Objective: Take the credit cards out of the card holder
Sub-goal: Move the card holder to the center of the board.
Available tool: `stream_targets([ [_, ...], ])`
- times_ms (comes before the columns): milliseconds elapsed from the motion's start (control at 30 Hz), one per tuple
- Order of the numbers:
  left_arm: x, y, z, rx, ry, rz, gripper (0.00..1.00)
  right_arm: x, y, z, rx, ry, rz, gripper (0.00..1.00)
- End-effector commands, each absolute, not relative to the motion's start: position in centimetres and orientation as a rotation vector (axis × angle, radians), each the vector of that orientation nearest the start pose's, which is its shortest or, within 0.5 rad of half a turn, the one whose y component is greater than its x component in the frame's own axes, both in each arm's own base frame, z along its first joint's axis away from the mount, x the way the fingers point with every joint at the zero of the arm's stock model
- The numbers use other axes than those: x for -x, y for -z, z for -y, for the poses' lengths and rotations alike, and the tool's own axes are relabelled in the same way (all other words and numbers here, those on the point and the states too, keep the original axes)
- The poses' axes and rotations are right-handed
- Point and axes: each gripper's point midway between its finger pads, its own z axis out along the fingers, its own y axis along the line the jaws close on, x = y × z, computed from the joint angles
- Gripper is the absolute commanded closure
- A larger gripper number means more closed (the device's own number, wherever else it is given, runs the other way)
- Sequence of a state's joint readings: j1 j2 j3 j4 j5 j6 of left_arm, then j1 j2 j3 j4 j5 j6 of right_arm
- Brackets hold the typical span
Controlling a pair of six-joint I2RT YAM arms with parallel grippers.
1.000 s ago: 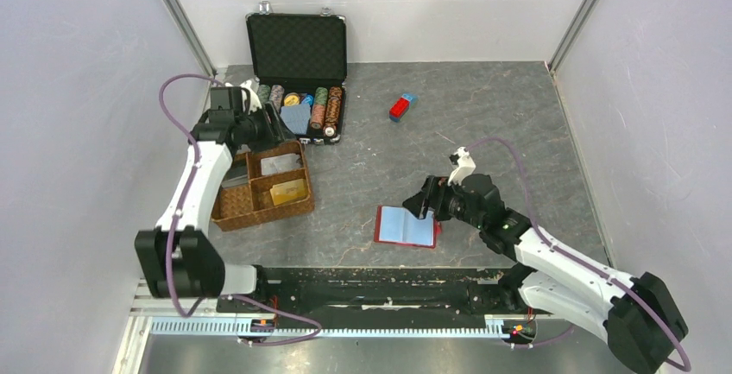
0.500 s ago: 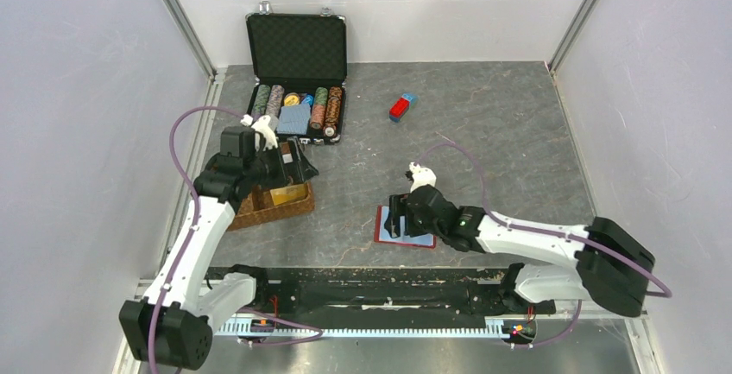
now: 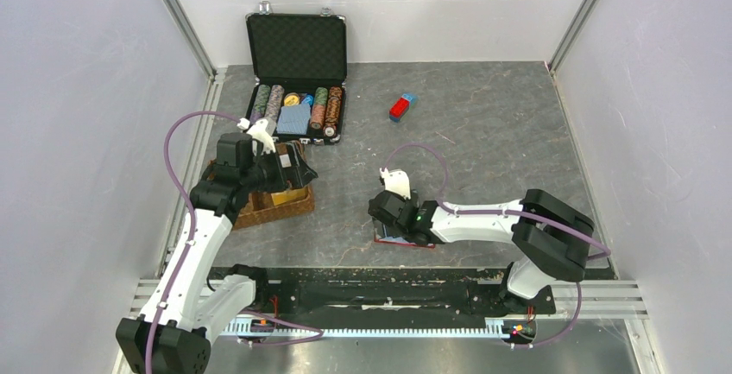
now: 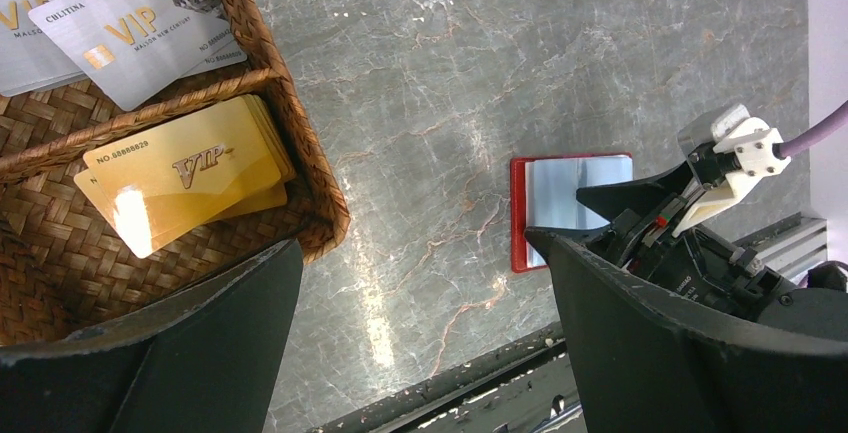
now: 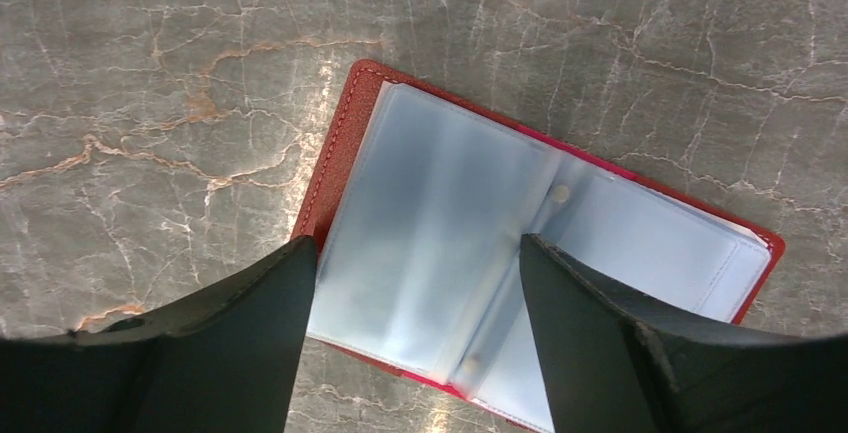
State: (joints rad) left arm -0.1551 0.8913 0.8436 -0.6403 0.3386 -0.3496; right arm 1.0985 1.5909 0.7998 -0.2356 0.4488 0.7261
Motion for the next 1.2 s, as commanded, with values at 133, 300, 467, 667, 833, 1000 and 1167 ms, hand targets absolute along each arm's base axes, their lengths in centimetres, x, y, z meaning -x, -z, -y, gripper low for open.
stream_targets([
  [133, -25.0, -19.5, 11.2, -0.008, 0.633, -2.247, 0.0, -19.6, -0.9, -27.2, 0.272, -0.175, -2.456, 0.52],
  [300, -25.0, -19.4, 11.1, -0.004, 0.63, -2.253, 0.0, -19.7, -2.3, -27.9, 0.251, -0.311, -2.384, 0.64],
  [467, -25.1, -19.2, 11.0, -0.001, 0.621, -2.257, 0.0, -19.7, -3.4, -28.0, 0.269, -0.399, -2.329, 0.66],
  [667, -25.1, -19.0, 10.7, 0.01, 0.597, -2.266, 0.0, -20.8, -4.3, -26.2, 0.168, -0.463, -2.278, 0.66],
  [833, -25.0, -18.7, 10.5, 0.019, 0.575, -2.279, 0.0, -22.8, -3.6, -21.5, 0.098, -0.337, -2.267, 0.65],
  [1000, -25.0, -18.6, 10.6, 0.014, 0.581, -2.282, 0.0, -24.7, -1.9, -15.2, 0.033, -0.067, -2.309, 0.63],
  [1167, -25.1, -18.5, 10.6, 0.012, 0.582, -2.287, 0.0, -26.3, -2.2, -12.4, 0.032, 0.044, -2.306, 0.55],
])
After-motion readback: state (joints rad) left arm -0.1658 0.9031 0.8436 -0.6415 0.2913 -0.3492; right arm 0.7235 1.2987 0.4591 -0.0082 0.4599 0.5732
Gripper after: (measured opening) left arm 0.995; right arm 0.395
